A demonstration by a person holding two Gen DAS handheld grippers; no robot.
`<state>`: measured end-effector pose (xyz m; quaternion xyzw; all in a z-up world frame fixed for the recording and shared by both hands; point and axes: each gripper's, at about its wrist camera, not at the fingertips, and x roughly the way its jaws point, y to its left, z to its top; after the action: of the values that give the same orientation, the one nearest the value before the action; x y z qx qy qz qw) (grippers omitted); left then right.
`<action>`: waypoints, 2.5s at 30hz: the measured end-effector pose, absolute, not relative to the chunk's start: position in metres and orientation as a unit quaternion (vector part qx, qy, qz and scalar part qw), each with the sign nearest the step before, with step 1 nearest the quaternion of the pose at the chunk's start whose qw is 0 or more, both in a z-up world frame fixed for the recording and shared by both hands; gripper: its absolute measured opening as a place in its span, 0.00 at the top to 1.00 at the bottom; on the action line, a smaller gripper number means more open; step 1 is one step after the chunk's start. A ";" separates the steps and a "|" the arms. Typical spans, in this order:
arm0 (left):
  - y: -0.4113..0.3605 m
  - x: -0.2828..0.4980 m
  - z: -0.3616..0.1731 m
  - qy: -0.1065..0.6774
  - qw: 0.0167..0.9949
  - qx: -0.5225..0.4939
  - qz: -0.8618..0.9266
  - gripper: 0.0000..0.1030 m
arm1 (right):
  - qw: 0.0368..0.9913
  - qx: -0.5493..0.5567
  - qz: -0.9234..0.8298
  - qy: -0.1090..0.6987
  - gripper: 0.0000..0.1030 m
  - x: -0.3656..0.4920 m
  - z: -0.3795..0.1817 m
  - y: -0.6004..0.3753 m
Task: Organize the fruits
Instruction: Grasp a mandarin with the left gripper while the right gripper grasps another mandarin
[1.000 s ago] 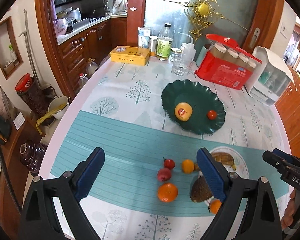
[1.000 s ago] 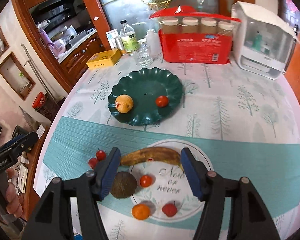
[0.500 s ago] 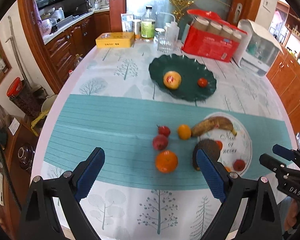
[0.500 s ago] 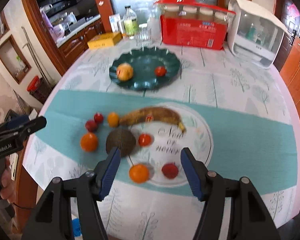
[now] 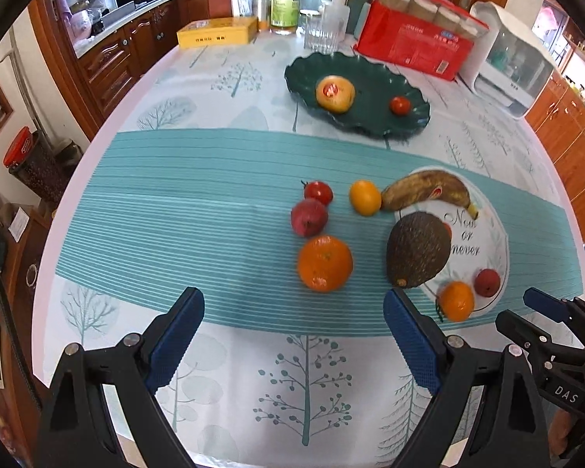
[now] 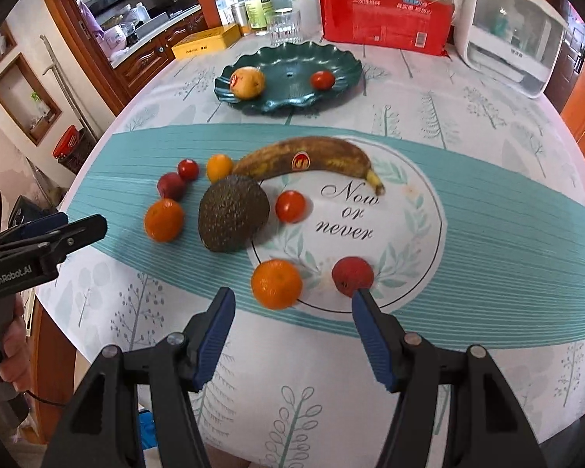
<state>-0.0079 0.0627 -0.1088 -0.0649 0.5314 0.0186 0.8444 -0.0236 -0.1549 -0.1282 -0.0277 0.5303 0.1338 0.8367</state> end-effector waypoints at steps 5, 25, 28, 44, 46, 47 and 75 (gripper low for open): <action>0.056 -0.003 -0.125 0.542 0.838 -0.063 0.018 0.10 | 0.831 -0.023 0.138 0.538 0.40 -0.021 -0.144 -0.156; 0.063 0.031 -0.162 0.563 0.818 -0.108 0.032 0.13 | 0.817 -0.020 0.161 0.553 0.49 -0.002 -0.173 -0.146; 0.061 0.036 -0.164 0.564 0.818 -0.112 0.032 0.13 | 0.816 -0.022 0.163 0.554 0.49 0.000 -0.175 -0.146; 0.055 0.049 -0.180 0.576 0.809 -0.114 0.022 0.42 | 0.808 -0.041 0.177 0.560 0.61 0.004 -0.182 -0.135; 0.052 0.049 -0.182 0.577 0.808 -0.114 0.017 0.48 | 0.808 -0.041 0.178 0.560 0.61 0.005 -0.182 -0.134; 0.051 0.049 -0.183 0.578 0.808 -0.114 0.014 0.52 | 0.809 -0.042 0.179 0.559 0.61 0.005 -0.183 -0.133; 0.037 0.020 -0.121 0.563 0.822 -0.081 0.010 0.59 | 0.824 -0.034 0.204 0.528 0.63 0.004 -0.124 -0.127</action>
<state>0.0198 0.0369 -0.1205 -0.0810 0.5630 0.0097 0.8225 0.0038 -0.1273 -0.1237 -0.0337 0.5281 0.2038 0.8237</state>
